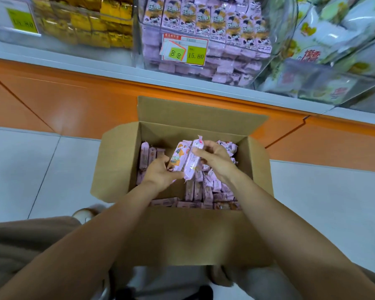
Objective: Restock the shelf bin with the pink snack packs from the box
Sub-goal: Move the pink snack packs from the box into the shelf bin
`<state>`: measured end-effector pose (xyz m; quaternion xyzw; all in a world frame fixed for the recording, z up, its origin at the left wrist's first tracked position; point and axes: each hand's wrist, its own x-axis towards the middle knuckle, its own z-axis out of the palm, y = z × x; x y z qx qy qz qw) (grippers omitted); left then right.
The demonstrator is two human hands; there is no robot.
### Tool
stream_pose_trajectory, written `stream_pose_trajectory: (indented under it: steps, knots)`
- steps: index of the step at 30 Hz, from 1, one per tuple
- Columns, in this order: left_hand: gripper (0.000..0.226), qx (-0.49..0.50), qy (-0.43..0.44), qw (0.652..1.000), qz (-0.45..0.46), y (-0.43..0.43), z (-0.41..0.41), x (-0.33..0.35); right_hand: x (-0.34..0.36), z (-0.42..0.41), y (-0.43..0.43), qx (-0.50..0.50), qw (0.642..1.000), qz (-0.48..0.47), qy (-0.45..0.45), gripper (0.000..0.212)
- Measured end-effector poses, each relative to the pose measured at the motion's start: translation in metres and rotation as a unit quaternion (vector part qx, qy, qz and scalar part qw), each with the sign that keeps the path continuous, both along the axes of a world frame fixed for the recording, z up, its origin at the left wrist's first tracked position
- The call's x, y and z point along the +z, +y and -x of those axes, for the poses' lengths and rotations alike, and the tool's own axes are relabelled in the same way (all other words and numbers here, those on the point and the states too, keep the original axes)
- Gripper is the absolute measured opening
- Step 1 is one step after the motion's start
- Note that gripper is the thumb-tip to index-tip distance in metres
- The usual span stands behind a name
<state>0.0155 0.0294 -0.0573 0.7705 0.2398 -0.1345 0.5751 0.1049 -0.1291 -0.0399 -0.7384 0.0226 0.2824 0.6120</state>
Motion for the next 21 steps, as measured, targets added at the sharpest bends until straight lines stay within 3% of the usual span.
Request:
stream_pose_trajectory:
  steps: [3, 8, 17, 21]
  knots:
    - [0.038, -0.038, -0.055, 0.997, -0.027, -0.005, 0.004, 0.007, 0.007, 0.006, 0.000, 0.031, 0.999, 0.009, -0.014, 0.029]
    - [0.024, -0.029, -0.064, 0.996, 0.063, -0.014, 0.011, 0.026, 0.022, 0.017, -0.007, 0.022, 0.999, 0.012, -0.020, 0.042]
    - [0.010, 0.002, -0.093, 0.987, 0.134, -0.018, 0.023, 0.057, 0.063, 0.028, -0.016, 0.067, 0.996, -0.049, -0.037, 0.018]
    - [0.018, 0.001, -0.110, 0.984, 0.138, -0.019, 0.030, 0.072, 0.084, 0.038, -0.018, 0.062, 0.995, -0.037, -0.070, 0.018]
